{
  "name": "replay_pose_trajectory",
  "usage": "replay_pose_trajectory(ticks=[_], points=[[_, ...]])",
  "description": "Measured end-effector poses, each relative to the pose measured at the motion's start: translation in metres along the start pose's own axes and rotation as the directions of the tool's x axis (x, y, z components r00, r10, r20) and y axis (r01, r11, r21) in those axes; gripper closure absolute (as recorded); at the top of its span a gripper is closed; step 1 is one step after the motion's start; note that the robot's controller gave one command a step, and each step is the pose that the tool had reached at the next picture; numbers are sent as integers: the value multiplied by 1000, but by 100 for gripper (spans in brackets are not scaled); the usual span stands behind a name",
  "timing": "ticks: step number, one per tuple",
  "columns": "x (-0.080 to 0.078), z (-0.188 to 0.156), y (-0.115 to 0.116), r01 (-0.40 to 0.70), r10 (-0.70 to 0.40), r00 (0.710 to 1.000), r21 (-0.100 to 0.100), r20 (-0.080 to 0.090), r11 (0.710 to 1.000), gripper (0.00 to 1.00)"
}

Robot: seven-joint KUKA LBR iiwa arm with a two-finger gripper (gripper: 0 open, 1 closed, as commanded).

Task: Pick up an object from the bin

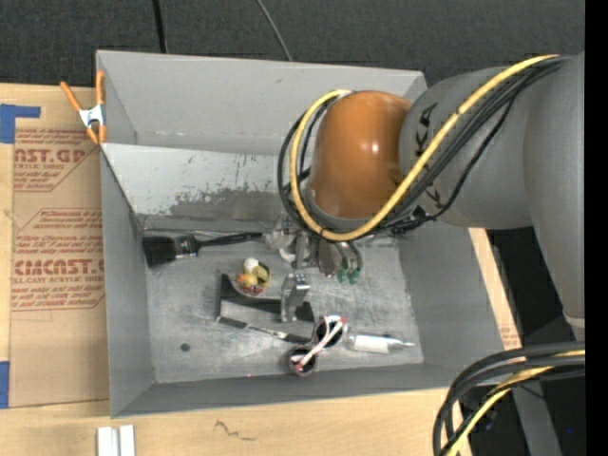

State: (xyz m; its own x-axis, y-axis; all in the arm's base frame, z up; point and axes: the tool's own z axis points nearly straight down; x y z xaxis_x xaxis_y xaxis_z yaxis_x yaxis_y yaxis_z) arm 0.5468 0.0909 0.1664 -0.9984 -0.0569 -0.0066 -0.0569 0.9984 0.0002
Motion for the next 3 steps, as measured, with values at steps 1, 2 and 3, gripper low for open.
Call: replay_pose_trajectory(ticks=[1, 2, 3], points=[[13, 45, 41, -39, 39, 999, 0, -4, 999, 0], [-8, 87, 36, -64, 64, 998, -7, -23, 998, 100], [-8, 87, 36, -64, 64, 998, -7, -23, 998, 100]])
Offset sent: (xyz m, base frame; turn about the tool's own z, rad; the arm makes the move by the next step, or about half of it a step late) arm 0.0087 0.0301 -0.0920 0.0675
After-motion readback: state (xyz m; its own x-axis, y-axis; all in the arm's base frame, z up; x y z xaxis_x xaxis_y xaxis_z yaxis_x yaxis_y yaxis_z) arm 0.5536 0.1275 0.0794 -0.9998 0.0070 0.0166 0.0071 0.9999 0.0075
